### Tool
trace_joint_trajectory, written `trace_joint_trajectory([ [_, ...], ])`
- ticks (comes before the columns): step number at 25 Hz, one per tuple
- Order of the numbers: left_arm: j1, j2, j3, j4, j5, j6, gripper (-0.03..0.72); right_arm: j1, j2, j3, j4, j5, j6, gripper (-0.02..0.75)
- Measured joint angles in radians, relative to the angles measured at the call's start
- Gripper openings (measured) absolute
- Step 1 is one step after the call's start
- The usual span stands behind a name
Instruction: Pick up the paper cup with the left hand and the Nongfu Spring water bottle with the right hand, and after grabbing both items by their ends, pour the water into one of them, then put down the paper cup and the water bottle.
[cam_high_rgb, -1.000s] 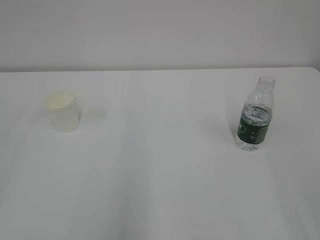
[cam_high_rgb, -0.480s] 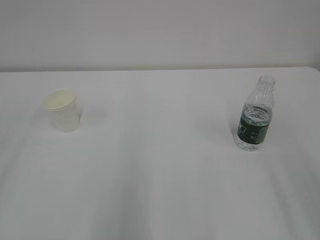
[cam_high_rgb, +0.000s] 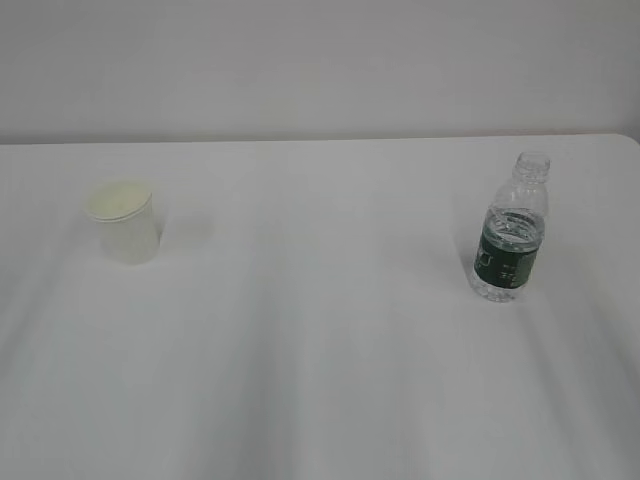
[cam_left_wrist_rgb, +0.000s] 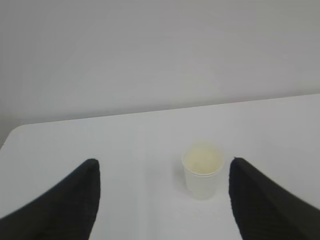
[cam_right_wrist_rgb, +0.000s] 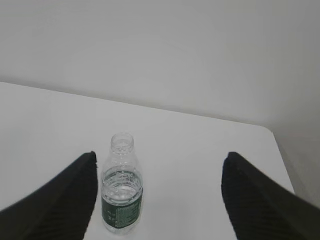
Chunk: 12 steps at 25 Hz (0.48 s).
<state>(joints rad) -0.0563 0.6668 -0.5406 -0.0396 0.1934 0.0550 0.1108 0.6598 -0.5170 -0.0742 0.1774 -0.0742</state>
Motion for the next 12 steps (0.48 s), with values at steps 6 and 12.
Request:
trace_joint_trajectory([
  [6,0.000,0.091,0.029,-0.008,-0.077,0.000,0.576,0.000,0.102,0.000,-0.008,-0.112,0.000,0.590],
  [12,0.000,0.183,0.118,-0.025,-0.298,0.000,0.576,0.000,0.202,0.000,-0.012,-0.184,0.000,0.590],
])
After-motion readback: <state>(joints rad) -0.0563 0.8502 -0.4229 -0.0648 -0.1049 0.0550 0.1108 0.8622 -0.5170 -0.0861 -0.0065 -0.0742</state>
